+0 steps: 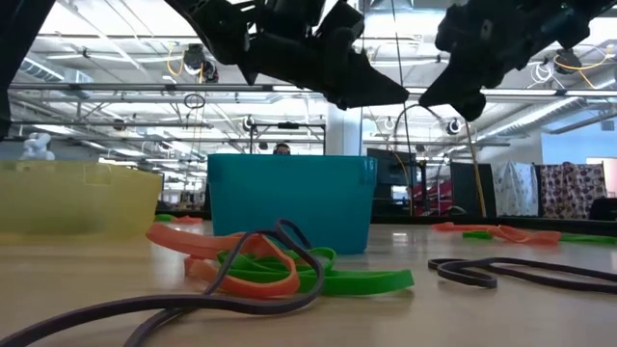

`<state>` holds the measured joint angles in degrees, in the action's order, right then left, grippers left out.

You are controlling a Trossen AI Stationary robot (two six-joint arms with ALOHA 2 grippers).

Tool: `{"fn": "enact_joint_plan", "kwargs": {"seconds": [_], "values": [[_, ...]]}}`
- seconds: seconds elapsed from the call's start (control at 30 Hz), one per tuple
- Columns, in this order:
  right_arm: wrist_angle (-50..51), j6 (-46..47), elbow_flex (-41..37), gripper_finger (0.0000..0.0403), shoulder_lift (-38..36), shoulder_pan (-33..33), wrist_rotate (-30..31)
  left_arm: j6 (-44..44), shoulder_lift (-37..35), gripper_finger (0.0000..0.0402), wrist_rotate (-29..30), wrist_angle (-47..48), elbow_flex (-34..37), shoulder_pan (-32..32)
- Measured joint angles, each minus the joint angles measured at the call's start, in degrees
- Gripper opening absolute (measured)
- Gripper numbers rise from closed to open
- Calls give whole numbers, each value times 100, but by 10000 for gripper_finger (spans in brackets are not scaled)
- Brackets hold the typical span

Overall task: Sort rubber bands into baskets
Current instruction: Put the purple rubber band into the yellow bin

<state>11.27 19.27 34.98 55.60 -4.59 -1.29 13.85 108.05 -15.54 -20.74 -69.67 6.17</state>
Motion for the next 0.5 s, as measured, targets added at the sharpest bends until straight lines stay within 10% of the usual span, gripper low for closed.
{"fn": "enact_joint_plan", "kwargs": {"seconds": [0.5], "values": [[-191,-31,0,0,161,232,-20,-3,0,97,80,36,0,-4]]}}
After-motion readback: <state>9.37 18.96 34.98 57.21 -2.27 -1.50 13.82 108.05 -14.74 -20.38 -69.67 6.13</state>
